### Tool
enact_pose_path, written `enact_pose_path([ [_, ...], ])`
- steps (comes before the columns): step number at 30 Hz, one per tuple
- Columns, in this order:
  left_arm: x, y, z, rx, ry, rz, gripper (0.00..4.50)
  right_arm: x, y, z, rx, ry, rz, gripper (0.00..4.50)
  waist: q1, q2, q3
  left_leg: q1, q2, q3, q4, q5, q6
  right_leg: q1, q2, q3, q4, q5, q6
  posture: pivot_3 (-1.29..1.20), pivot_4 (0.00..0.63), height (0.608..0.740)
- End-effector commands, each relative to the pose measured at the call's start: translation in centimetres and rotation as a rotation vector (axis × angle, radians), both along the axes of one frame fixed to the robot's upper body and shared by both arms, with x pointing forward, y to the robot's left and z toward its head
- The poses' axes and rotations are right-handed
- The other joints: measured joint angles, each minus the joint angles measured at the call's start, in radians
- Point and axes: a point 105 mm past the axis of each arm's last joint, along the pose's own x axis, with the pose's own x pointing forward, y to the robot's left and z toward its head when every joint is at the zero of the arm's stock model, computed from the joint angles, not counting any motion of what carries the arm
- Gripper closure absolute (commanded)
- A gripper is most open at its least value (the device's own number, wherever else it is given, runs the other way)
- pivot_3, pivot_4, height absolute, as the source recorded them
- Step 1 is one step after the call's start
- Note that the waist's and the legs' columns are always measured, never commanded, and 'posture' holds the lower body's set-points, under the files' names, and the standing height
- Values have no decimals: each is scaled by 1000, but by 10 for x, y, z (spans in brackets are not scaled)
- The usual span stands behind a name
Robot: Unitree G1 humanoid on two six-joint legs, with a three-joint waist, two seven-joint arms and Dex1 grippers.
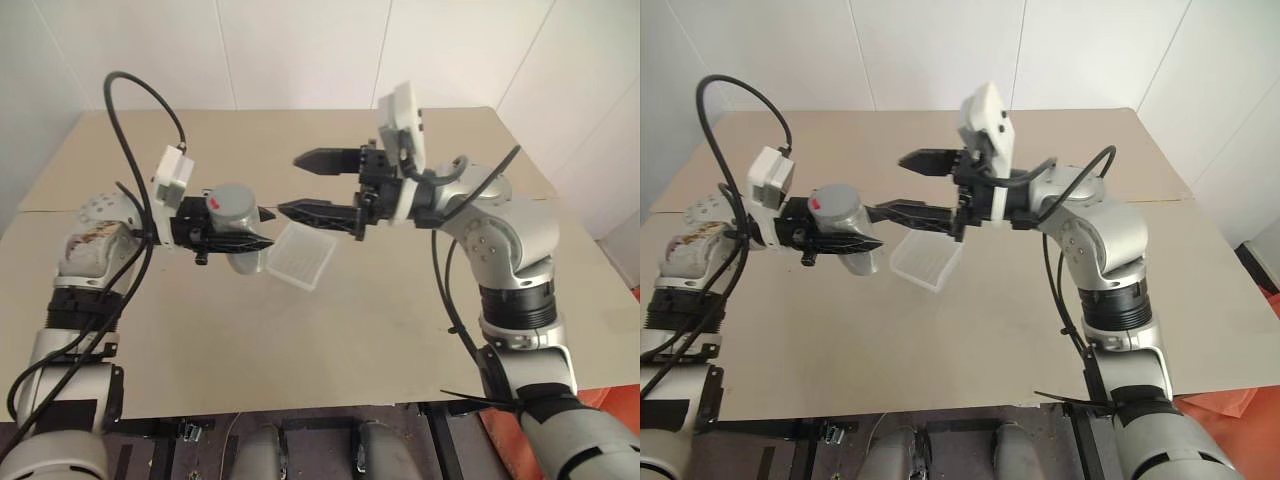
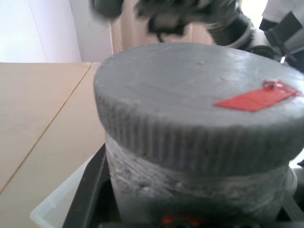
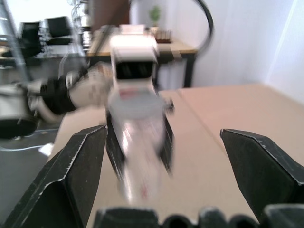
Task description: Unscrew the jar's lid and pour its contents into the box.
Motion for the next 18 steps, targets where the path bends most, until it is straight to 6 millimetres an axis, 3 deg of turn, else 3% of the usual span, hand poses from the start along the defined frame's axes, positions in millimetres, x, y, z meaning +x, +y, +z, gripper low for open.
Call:
enact_pose_path([
  [1,1,-5,14,-3,-69,-22,2559,-9,18,11,13,-47,-25,42,2,0,0,0,0,0,0,0,0,0,0,0,0,0,0,0,150,740],
  [11,-2,-13,19,-4,-95,-52,2559,19,49,-2,-49,-35,-102,42,4,0,0,-1,-1,-1,1,-2,4,0,0,0,-1,0,0,0,150,740],
  [18,-11,1,18,25,-97,-35,2559,36,21,3,-13,-21,-153,42,2,0,0,-2,0,-1,1,-2,4,0,0,0,-1,0,0,0,150,740],
])
